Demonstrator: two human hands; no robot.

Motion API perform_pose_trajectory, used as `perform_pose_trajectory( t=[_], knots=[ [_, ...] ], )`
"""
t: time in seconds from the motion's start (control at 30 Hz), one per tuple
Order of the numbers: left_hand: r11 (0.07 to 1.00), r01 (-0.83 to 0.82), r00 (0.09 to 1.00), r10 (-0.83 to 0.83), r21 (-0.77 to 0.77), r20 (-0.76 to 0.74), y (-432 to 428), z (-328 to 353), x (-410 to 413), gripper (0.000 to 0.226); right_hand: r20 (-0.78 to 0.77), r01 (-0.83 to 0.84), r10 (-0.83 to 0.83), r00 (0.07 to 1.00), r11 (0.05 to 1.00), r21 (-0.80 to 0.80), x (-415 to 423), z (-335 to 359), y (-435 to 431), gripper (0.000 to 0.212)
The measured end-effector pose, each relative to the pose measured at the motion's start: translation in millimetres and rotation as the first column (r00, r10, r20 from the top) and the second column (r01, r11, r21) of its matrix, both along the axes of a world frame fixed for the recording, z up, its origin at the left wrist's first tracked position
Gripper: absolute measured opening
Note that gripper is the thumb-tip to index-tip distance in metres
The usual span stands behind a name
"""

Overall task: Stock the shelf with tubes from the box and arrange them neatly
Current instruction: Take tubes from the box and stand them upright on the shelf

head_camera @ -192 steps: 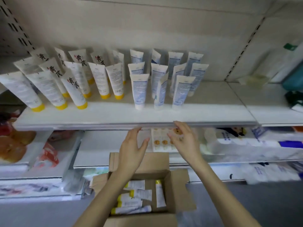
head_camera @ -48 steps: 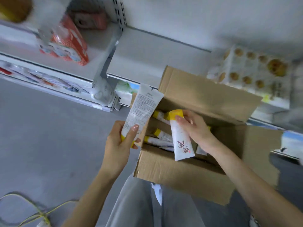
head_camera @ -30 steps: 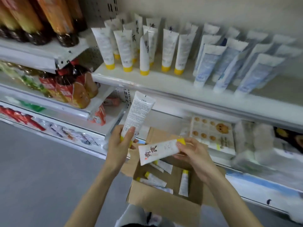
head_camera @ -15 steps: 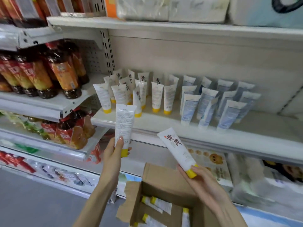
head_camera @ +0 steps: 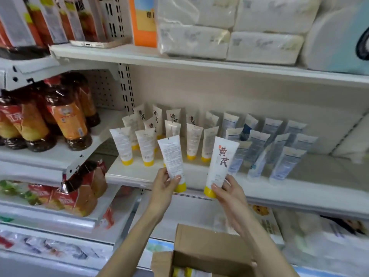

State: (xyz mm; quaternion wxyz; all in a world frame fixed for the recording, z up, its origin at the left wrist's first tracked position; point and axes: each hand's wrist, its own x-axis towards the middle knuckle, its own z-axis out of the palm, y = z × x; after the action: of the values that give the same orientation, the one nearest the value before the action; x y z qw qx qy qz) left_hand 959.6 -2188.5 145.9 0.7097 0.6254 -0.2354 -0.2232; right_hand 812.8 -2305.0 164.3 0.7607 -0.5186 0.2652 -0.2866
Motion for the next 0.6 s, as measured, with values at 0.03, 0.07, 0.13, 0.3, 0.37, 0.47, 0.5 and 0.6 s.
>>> perform_pose_trajectory(
  t=[0.03,0.07,0.13,0.3,0.37,0.47,0.5,0.6],
  knots=[
    [1.0,0.015,1.0,-0.015,0.007,0.022,-7.3,1.5,6.4,0.029,-0.051,0.033,-0.037,0.998,0.996,-0.08,7.4,-0.1,-4.7,0.043],
    [0.999,0.026,0.998,-0.027,0.026,0.052,-15.0,1.1,13.4,0.032,-0.089,0.055,-0.069,0.994,0.987,-0.151,15.2,-1.1,-8.8,0.045],
    [0.995,0.05,0.992,-0.059,0.081,0.113,-31.1,-2.0,25.7,0.035,-0.144,0.08,-0.123,0.982,0.958,-0.274,31.5,-3.9,-15.6,0.048],
    [0.977,0.053,0.968,-0.101,0.207,0.229,-61.4,-14.8,41.2,0.043,-0.226,0.164,-0.28,0.933,0.89,-0.425,61.0,-21.5,-27.8,0.044],
    [0.975,0.057,0.967,-0.108,0.215,0.232,-68.2,-18.7,44.1,0.048,-0.246,0.18,-0.315,0.917,0.875,-0.45,67.0,-27.3,-32.8,0.045],
    [0.971,0.088,0.963,-0.14,0.223,0.231,-74.2,-24.3,45.8,0.052,-0.294,0.167,-0.327,0.898,0.872,-0.46,71.4,-34.1,-38.7,0.044],
    [0.971,0.093,0.957,-0.149,0.222,0.249,-76.3,-26.1,45.9,0.05,-0.305,0.159,-0.332,0.893,0.865,-0.475,72.2,-36.4,-40.3,0.044],
    [0.971,0.076,0.933,-0.149,0.226,0.327,-82.8,-30.7,47.4,0.044,-0.313,0.147,-0.342,0.886,0.848,-0.509,75.0,-41.2,-45.1,0.045]
  ],
)
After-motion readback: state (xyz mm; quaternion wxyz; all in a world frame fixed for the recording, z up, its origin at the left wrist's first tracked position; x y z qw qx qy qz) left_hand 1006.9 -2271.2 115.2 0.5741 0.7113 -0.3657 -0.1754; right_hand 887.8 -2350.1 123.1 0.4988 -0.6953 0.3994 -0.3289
